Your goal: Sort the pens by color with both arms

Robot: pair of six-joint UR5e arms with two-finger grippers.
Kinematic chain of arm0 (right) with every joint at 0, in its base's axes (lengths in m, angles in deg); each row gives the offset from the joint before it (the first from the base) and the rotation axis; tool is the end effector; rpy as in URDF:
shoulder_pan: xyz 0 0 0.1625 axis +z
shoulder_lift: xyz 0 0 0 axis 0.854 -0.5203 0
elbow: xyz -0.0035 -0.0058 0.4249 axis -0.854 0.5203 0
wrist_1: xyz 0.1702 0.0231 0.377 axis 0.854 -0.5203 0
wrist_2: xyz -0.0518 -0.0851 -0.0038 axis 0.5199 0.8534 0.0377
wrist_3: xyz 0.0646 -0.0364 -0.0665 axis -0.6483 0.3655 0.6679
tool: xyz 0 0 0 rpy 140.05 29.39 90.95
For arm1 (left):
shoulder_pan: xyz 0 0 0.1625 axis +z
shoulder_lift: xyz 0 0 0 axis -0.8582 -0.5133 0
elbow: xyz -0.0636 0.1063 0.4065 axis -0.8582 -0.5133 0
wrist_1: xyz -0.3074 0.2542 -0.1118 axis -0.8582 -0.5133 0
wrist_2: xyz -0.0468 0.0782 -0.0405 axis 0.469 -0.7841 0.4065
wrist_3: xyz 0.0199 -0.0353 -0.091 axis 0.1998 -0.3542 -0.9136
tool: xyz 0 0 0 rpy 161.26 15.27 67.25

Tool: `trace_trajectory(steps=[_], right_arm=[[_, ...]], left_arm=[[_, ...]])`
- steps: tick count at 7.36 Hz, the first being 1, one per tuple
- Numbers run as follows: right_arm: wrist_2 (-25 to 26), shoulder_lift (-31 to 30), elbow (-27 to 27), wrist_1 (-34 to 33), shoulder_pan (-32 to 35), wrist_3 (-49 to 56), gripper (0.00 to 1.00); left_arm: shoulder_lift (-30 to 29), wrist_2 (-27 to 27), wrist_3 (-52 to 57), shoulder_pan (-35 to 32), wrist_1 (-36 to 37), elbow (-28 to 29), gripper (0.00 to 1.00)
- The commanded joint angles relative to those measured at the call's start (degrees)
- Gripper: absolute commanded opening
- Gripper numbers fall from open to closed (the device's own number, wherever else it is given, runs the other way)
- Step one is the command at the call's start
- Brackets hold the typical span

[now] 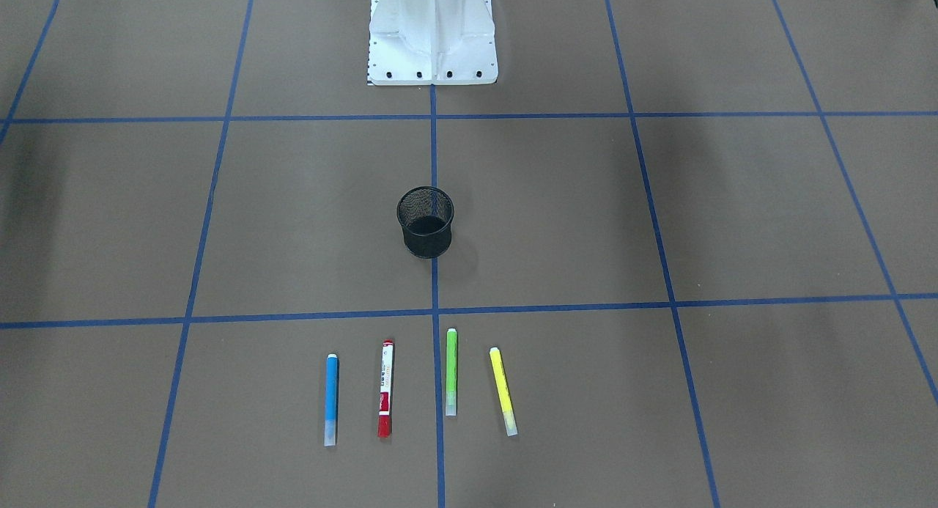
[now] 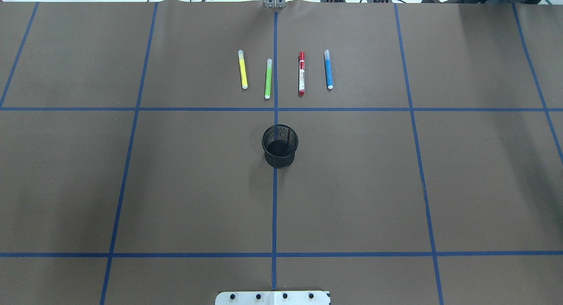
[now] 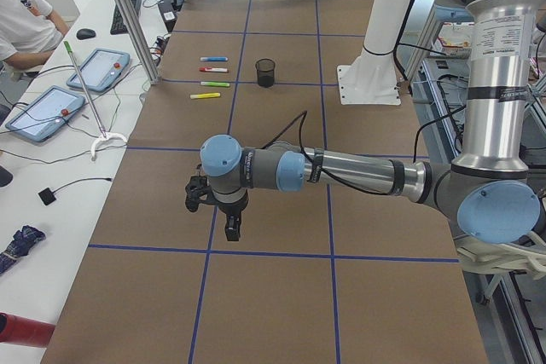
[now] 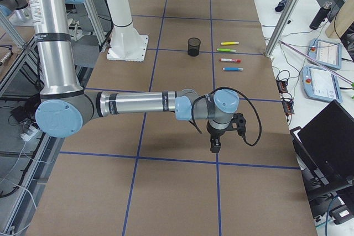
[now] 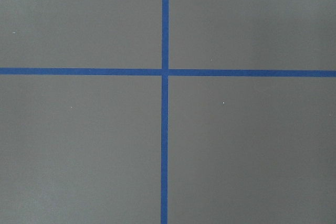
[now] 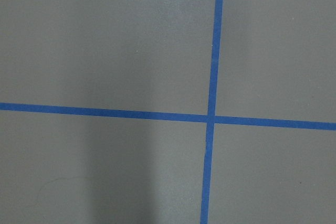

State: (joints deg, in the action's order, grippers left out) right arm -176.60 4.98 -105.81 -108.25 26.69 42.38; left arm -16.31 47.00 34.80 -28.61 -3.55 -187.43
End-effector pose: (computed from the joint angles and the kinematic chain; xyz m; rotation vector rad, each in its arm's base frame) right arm 0.0193 -0.5430 0.6150 0.0226 -0.7826 -0.0517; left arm -0.0418 -0.4900 0.6012 0.0084 0.8115 -0.0088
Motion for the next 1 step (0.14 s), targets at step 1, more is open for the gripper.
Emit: trace_trajectory(steps=[1], right_arm=[[0.0, 0.4, 0.3, 0.0, 0.0, 0.1, 1.0]], left_arm=[[-0.1, 0.2, 0.0, 0.0, 0.0, 0.0, 1.0]])
